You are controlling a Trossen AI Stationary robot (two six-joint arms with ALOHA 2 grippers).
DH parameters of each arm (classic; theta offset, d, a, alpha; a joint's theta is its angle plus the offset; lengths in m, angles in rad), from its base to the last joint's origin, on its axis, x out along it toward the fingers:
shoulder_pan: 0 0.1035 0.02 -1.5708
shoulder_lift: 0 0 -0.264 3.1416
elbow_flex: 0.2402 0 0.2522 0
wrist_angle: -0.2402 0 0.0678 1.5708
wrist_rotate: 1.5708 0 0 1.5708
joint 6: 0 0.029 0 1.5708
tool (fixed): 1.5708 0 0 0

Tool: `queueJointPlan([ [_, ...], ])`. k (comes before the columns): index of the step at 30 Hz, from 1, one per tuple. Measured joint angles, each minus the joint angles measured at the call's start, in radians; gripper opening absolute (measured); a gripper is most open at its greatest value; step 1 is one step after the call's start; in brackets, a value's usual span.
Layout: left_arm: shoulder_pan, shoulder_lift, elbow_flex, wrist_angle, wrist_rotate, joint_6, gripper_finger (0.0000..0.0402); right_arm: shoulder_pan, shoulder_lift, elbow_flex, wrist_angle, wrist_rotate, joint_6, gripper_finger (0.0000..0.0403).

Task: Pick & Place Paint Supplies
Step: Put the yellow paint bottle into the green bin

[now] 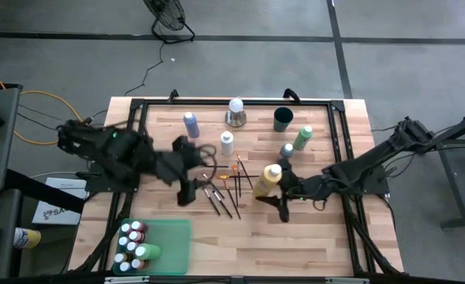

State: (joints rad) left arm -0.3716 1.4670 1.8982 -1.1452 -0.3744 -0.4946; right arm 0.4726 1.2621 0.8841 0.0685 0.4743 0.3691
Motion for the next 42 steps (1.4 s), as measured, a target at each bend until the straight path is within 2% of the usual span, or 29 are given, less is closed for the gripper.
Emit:
queueJointPlan([
  [4,0.064,0.0,0.032,0.093,0.006,0.105,0.0257,-0.027,0.076,0.063,-0.005,-0.032,-0.016,0.0207],
  [8,0.104,0.009,0.033,0.172,0.058,0.181,0.0257,-0.063,0.165,0.155,-0.004,-0.071,-0.05,0.0207],
  [15,0.116,0.046,0.032,0.205,0.14,0.219,0.0257,-0.121,0.28,0.257,-0.005,-0.119,-0.044,0.0207],
  [22,0.116,0.065,0.033,0.193,0.186,0.229,0.0257,-0.157,0.373,0.295,-0.01,-0.198,-0.013,0.0207],
  [30,0.116,0.065,0.032,0.119,0.214,0.224,0.0257,-0.154,0.394,0.297,-0.007,-0.219,0.023,0.0207],
  [42,0.116,0.129,0.032,0.155,0.224,0.252,0.0257,-0.155,0.394,0.297,-0.01,-0.213,0.019,0.0207],
])
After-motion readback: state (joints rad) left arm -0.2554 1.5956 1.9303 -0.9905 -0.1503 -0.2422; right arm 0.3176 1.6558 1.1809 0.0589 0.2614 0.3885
